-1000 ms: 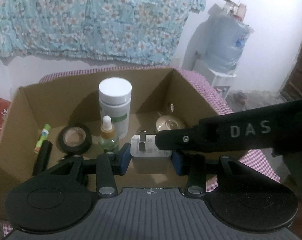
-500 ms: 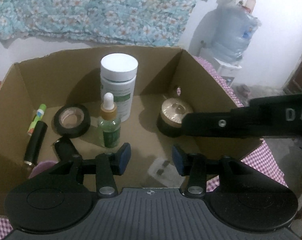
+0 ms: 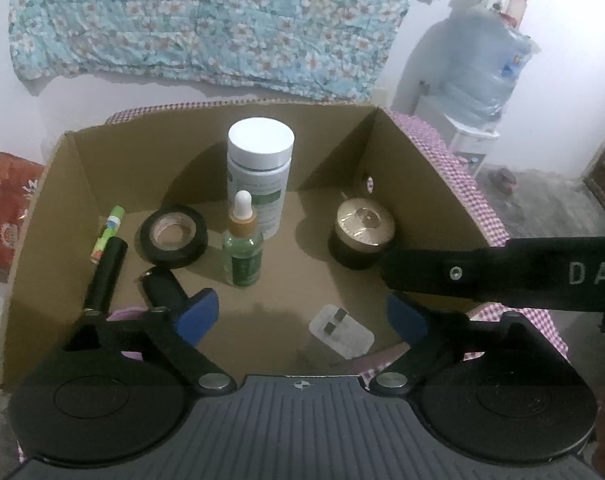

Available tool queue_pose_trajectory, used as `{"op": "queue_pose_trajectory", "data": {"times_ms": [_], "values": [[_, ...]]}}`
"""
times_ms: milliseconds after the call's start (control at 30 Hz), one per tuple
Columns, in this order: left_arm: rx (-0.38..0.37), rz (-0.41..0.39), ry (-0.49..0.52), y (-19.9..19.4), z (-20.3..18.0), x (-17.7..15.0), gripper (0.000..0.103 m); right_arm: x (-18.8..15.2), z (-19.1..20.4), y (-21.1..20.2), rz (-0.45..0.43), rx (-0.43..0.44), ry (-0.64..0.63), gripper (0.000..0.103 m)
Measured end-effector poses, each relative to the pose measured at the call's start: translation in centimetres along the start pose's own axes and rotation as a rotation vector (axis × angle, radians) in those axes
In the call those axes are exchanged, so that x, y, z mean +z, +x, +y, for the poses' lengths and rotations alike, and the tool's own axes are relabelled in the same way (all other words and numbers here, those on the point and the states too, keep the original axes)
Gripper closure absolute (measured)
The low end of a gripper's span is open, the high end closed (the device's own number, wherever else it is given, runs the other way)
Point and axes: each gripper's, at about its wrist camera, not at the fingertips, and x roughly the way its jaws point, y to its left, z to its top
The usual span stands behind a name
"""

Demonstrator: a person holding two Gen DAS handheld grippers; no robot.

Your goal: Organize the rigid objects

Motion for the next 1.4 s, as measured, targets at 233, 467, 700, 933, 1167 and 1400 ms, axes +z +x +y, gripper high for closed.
{"op": "queue_pose_trajectory", "data": {"times_ms": [233,467,700,933,1167,1400], "values": [[0.010,-0.024,0.004,-1.4,-0.2,0.1,0.006,-0.2,0.5,-0.7,-0.010,0.005,0.003,0.073],[0.017,-0.038,0.004,-2.3,0.0,0.0,0.006,-0.5,1.4,-1.4,-0.023,0.003,0.003,0.073],[0.017,-0.053,-0.017,-3.6,0.5,-0.1,0.002,-0.9,2.1,-2.4,-0.037,0.002,0.001,0.072],[0.077,-0.071,-0.018,-6.4,1.7,-1.2,0.001,-2.0,2.5,-5.0,-0.114,-0.006,0.032,0.052],[0.256,-0.041,-0.075,-9.2,2.4,-2.5,0.001,-3.7,3.5,-6.2,-0.137,-0.045,0.012,0.048],[0.256,-0.060,-0.007,-10.7,0.7,-2.5,0.001,-4.5,5.4,-7.2,-0.163,-0.065,-0.041,0.043]]}}
